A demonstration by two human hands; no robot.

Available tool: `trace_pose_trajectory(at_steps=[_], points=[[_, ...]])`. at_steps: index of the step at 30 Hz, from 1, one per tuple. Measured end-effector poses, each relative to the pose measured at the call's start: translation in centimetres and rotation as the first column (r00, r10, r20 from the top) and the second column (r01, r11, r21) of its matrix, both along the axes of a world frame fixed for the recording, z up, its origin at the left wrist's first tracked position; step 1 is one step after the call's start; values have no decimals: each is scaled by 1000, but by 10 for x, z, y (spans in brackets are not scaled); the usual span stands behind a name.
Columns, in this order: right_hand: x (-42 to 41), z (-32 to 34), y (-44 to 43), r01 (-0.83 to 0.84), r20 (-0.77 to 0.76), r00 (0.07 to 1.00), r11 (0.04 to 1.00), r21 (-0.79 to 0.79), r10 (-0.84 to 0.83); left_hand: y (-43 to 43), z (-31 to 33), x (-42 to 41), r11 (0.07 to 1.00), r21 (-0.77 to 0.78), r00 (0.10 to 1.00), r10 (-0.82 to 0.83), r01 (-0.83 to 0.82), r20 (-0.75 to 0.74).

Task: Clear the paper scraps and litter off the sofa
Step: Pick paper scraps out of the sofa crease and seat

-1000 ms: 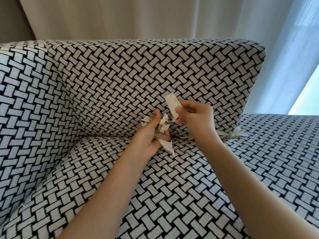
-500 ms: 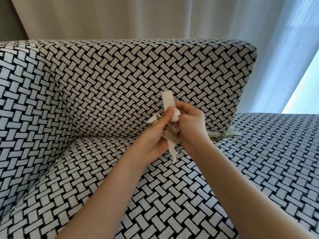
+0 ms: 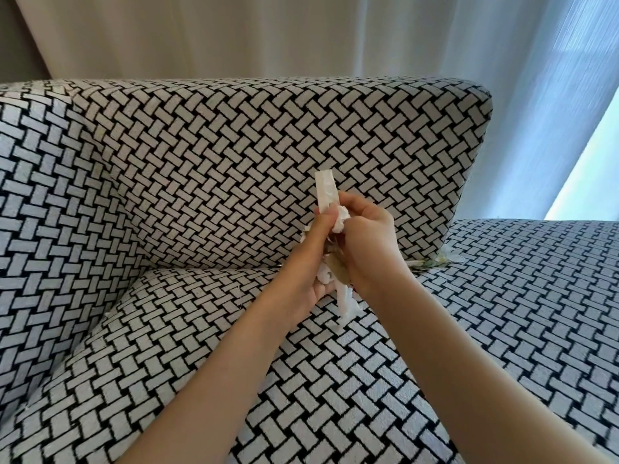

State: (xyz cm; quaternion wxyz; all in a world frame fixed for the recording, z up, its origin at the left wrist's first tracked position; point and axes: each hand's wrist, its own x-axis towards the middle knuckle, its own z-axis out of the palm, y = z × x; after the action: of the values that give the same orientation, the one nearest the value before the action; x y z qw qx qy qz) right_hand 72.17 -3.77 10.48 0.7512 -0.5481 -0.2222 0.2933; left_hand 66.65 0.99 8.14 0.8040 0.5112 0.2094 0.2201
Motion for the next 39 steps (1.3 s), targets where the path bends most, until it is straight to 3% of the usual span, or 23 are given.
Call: trace_pose_trajectory(at_steps=[6,15,19,22,24,25,27,28,29,31,33,35,37,39], points=[[19,-1,-8,123,398,917,968,-217,-27,4,1,-1,987,144,990,80,-64,-112],[26,0,-11,-9,547,804,926,-378,232,19,13,-9,941,190,955,292,-278,-44],[24,-2,-10,34,668,715,944,-328,207,18,14,-10,927,292,964,261,-233,-58],[25,2,-15,-59,650,704,936,-346,285,21,11,-10,919,330,960,261,-214,-104],[30,5,-21,-175,618,645,874,-452,449,25,12,-12,917,312,949,296,-250,-110],[36,4,-24,-150,626,567,814,-561,536,29,13,-14,923,283,949,299,-261,-101],[48,-1,-29,122,641,350,646,-754,683,37,19,-21,946,202,959,274,-254,-75],[54,-5,-31,263,636,272,580,-771,722,41,21,-24,955,174,965,254,-239,-71],[60,-9,-32,348,634,268,541,-766,726,45,24,-27,961,158,968,240,-226,-75],[67,-16,-35,419,676,346,538,-732,651,51,26,-32,962,136,964,249,-236,-90],[72,-17,-35,482,784,366,619,-620,501,54,25,-32,943,172,940,310,-285,-143],[69,-14,-33,475,858,406,729,-492,315,53,18,-30,873,400,880,399,-279,-256],[59,-10,-30,436,867,455,799,-414,201,52,9,-26,752,636,820,468,-173,-330],[48,-6,-25,408,875,469,849,-335,119,54,3,-25,654,749,789,513,-105,-338]])
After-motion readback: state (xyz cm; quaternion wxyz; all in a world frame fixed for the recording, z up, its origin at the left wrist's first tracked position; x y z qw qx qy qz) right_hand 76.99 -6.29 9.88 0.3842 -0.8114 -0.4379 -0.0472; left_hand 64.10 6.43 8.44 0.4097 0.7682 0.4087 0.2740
